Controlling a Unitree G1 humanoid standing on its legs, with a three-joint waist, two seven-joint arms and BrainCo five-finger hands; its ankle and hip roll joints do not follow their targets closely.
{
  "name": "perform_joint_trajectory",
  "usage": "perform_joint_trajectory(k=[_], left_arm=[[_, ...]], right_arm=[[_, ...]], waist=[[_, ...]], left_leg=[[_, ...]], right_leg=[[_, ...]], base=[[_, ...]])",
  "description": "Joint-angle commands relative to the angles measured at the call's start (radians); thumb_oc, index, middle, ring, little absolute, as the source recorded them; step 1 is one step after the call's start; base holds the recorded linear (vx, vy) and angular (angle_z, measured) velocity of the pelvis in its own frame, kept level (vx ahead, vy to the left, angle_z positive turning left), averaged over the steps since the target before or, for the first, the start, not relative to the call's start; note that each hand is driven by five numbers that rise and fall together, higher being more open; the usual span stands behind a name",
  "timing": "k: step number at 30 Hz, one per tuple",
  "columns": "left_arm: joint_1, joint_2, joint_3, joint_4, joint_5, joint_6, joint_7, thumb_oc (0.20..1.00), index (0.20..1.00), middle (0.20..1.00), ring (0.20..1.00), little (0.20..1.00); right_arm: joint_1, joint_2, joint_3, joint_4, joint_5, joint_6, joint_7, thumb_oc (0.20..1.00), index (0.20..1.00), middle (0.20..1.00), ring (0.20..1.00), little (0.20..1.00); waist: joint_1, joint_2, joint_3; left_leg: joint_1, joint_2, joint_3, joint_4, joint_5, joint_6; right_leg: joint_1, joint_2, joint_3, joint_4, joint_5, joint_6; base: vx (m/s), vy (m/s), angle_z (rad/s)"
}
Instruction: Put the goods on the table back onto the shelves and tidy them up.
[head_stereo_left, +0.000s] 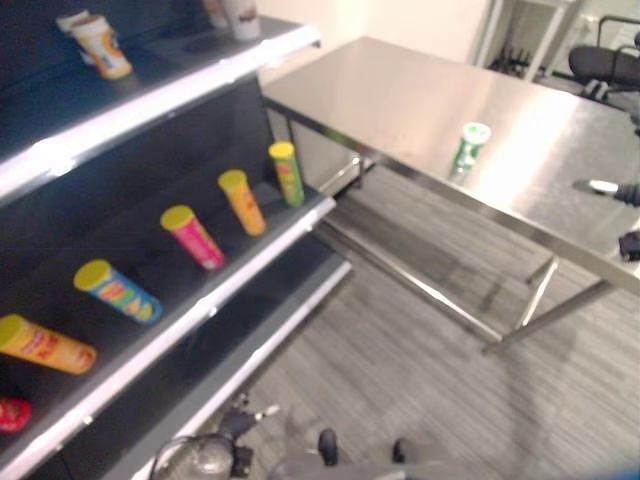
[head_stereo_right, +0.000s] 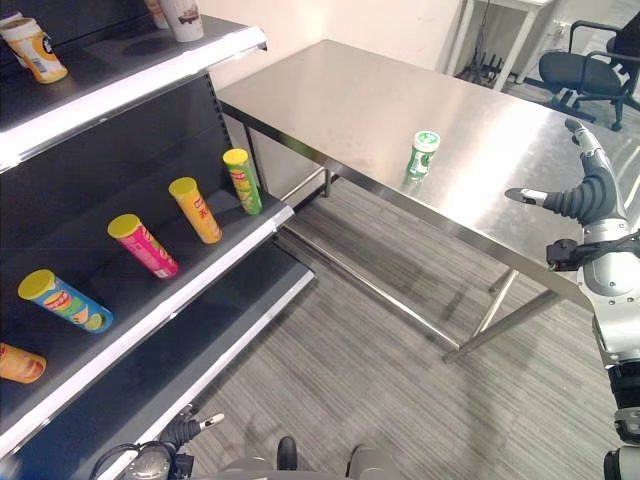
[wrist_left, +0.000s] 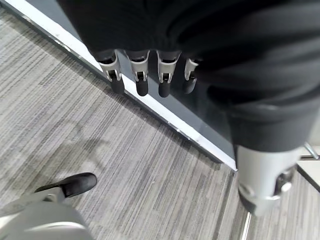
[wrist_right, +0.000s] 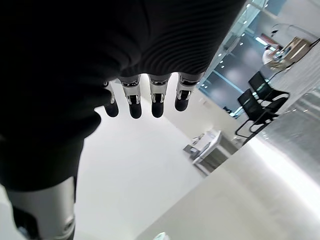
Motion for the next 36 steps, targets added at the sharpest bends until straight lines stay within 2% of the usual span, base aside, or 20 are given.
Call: perform_joint_trajectory(k=[1,3,4,6,11,14,16,18,19,20,21,22,23,25,26,27,28,29,32,36], left_arm=[[-0.018,0.05,-0.017,-0.007,0.012,-0.036,-0.003,1.0,1.0,1.0,1.0,1.0],[-0.016,0.052,-0.014,-0.006,0.008,-0.038,-0.007,1.0,1.0,1.0,1.0,1.0],[-0.016,0.051,-0.014,-0.006,0.008,-0.038,-0.007,1.0,1.0,1.0,1.0,1.0],[-0.01,0.056,-0.014,-0.005,0.006,-0.041,-0.009,1.0,1.0,1.0,1.0,1.0],[-0.003,0.063,-0.027,-0.001,0.012,-0.039,-0.017,1.0,1.0,1.0,1.0,1.0],[0.007,0.071,-0.045,-0.008,0.022,-0.039,-0.035,1.0,1.0,1.0,1.0,1.0],[0.012,0.068,-0.046,-0.003,0.023,-0.036,-0.039,1.0,1.0,1.0,1.0,1.0],[0.025,0.065,-0.049,-0.03,0.015,-0.037,-0.043,1.0,1.0,1.0,1.0,1.0],[0.035,0.063,-0.054,-0.044,0.017,-0.037,-0.043,1.0,1.0,1.0,1.0,1.0],[0.035,0.063,-0.052,-0.045,0.017,-0.036,-0.043,1.0,1.0,1.0,1.0,1.0],[0.044,0.062,-0.051,-0.05,0.02,-0.031,-0.042,1.0,1.0,1.0,1.0,1.0],[0.044,0.058,-0.054,-0.068,0.006,-0.029,-0.038,1.0,1.0,1.0,1.0,1.0],[0.045,0.052,-0.058,-0.071,-0.002,-0.03,-0.037,1.0,1.0,1.0,1.0,1.0],[0.048,0.042,-0.062,-0.072,-0.004,-0.032,-0.035,1.0,1.0,1.0,1.0,1.0],[0.049,0.04,-0.066,-0.068,-0.001,-0.035,-0.029,1.0,1.0,1.0,1.0,1.0],[0.05,0.039,-0.066,-0.067,0.0,-0.036,-0.029,1.0,1.0,1.0,1.0,1.0],[0.033,0.039,-0.073,-0.019,0.046,-0.024,-0.008,1.0,1.0,1.0,1.0,1.0],[0.031,0.027,-0.081,-0.002,0.039,-0.027,-0.016,1.0,1.0,1.0,1.0,1.0],[0.019,0.004,-0.063,0.034,0.039,-0.034,-0.009,1.0,1.0,1.0,1.0,1.0],[-0.001,0.011,-0.062,0.041,0.05,-0.037,-0.003,1.0,1.0,1.0,1.0,1.0]], right_arm=[[-0.082,-0.064,-0.019,-0.003,0.032,-0.031,-0.033,1.0,1.0,1.0,1.0,1.0],[-0.07,-0.078,-0.033,0.014,0.039,-0.029,-0.033,1.0,1.0,1.0,1.0,1.0],[-0.069,-0.078,-0.034,0.014,0.039,-0.029,-0.033,1.0,1.0,1.0,1.0,1.0],[-0.074,-0.092,-0.037,0.036,0.047,-0.029,-0.031,1.0,1.0,1.0,1.0,1.0],[-0.065,-0.115,-0.043,0.036,0.059,-0.028,-0.018,1.0,1.0,1.0,1.0,1.0],[-0.056,-0.151,-0.05,0.031,0.064,-0.026,-0.001,1.0,1.0,1.0,1.0,1.0],[-0.055,-0.148,-0.053,0.014,0.075,-0.025,0.011,1.0,1.0,1.0,1.0,1.0],[-0.076,-0.159,-0.023,-0.007,0.069,-0.029,0.022,1.0,1.0,1.0,1.0,1.0],[-0.095,-0.159,-0.005,-0.014,0.083,-0.033,0.027,1.0,1.0,1.0,1.0,1.0],[-0.1,-0.16,-0.001,-0.013,0.083,-0.033,0.027,1.0,1.0,1.0,1.0,1.0],[-0.107,-0.154,0.012,-0.006,0.088,-0.031,0.023,1.0,1.0,1.0,1.0,1.0],[-0.124,-0.154,0.038,0.013,0.083,-0.022,0.02,1.0,1.0,1.0,1.0,1.0],[-0.133,-0.151,0.046,0.02,0.089,-0.018,0.017,1.0,1.0,1.0,1.0,1.0],[-0.145,-0.146,0.062,0.023,0.08,-0.02,0.012,1.0,1.0,1.0,1.0,1.0],[-0.153,-0.14,0.071,0.032,0.075,-0.022,0.005,1.0,1.0,1.0,1.0,1.0],[-0.156,-0.141,0.075,0.034,0.075,-0.023,0.005,1.0,1.0,1.0,1.0,1.0],[-0.168,-0.125,0.079,0.079,0.034,-0.014,-0.021,1.0,1.0,1.0,1.0,1.0],[-0.182,-0.112,0.094,0.074,0.031,-0.008,-0.017,1.0,1.0,1.0,1.0,1.0],[-0.163,-0.081,0.068,0.041,0.025,-0.018,-0.027,1.0,1.0,1.0,1.0,1.0],[-0.181,-0.079,0.086,0.046,0.006,-0.017,-0.038,1.0,1.0,1.0,1.0,1.0]], waist=[[0.009,-0.036,0.021],[0.0,-0.042,0.029],[0.0,-0.041,0.03],[-0.006,-0.052,0.035],[-0.03,-0.059,0.033],[-0.051,-0.059,0.017],[-0.06,-0.052,-0.002],[-0.055,-0.048,-0.004],[-0.047,-0.052,0.001],[-0.048,-0.051,0.001],[-0.037,-0.056,0.009],[-0.012,-0.07,0.028],[0.005,-0.074,0.035],[0.036,-0.07,0.043],[0.052,-0.062,0.046],[0.052,-0.063,0.05],[0.066,-0.059,0.049],[0.067,-0.049,0.041],[0.05,-0.031,0.017],[0.049,-0.03,0.016]], left_leg=[[0.045,-0.017,-0.09,0.005,-0.113,-0.061],[0.062,-0.019,-0.136,0.012,-0.133,-0.065],[0.063,-0.018,-0.137,0.013,-0.134,-0.065],[0.082,-0.022,-0.195,0.044,-0.175,-0.074],[0.134,0.004,-0.267,0.097,-0.24,-0.093],[0.18,0.044,-0.298,0.121,-0.271,-0.116],[0.164,0.079,-0.284,0.18,-0.22,-0.14],[0.091,0.095,-0.253,0.339,-0.119,-0.163],[0.052,0.097,-0.235,0.442,-0.077,-0.161],[0.047,0.097,-0.236,0.451,-0.081,-0.161],[0.006,0.099,-0.209,0.536,-0.05,-0.151],[-0.085,0.079,-0.174,0.597,-0.051,-0.133],[-0.124,0.047,-0.177,0.557,-0.081,-0.129],[-0.133,0.003,-0.21,0.396,-0.127,-0.126],[-0.148,-0.024,-0.245,0.306,-0.112,-0.125],[-0.133,-0.024,-0.245,0.289,-0.106,-0.125],[-0.149,-0.019,-0.219,0.178,-0.071,-0.135],[-0.125,-0.016,-0.23,0.132,-0.068,-0.122],[-0.064,-0.024,-0.244,0.062,-0.053,-0.114],[-0.044,-0.021,-0.225,0.033,-0.053,-0.101]], right_leg=[[-0.1,-0.004,0.126,-0.197,0.221,0.074],[-0.12,0.012,0.175,-0.242,0.247,0.089],[-0.118,0.012,0.174,-0.243,0.248,0.089],[-0.142,0.011,0.2,-0.289,0.281,0.101],[-0.173,-0.006,0.153,-0.329,0.311,0.113],[-0.158,-0.011,0.141,-0.313,0.312,0.112],[-0.131,-0.008,0.13,-0.301,0.313,0.102],[-0.08,0.003,0.12,-0.312,0.301,0.084],[-0.055,0.008,0.118,-0.315,0.289,0.067],[-0.056,0.009,0.118,-0.315,0.29,0.067],[-0.022,0.016,0.118,-0.321,0.271,0.049],[0.015,0.012,0.125,-0.328,0.248,0.028],[0.024,0.014,0.135,-0.329,0.245,0.029],[0.041,0.02,0.152,-0.337,0.239,0.036],[0.043,0.03,0.16,-0.337,0.237,0.037],[0.051,0.029,0.16,-0.337,0.235,0.036],[0.079,0.038,0.143,-0.333,0.209,0.034],[0.072,0.057,0.16,-0.318,0.205,0.034],[0.058,0.061,0.172,-0.304,0.197,0.032],[0.046,0.057,0.198,-0.303,0.199,0.043]], base=[[0.21,-0.101,0.25],[0.19,-0.089,0.31],[0.22,-0.125,0.36],[0.24,-0.159,0.54],[0.31,-0.254,0.57],[0.34,-0.339,0.49],[0.28,-0.305,0.49],[0.18,-0.278,0.24],[0.12,-0.191,0.12],[0.1,-0.205,0.13],[0.08,-0.227,0.22],[0.14,-0.273,0.19],[0.15,-0.187,0.06],[0.16,-0.035,-0.12],[0.1,-0.005,-0.04],[0.12,-0.015,-0.01],[0.1,0.015,0.06],[0.12,0.044,-0.22],[0.12,0.136,-0.55],[0.02,0.115,-0.33]])
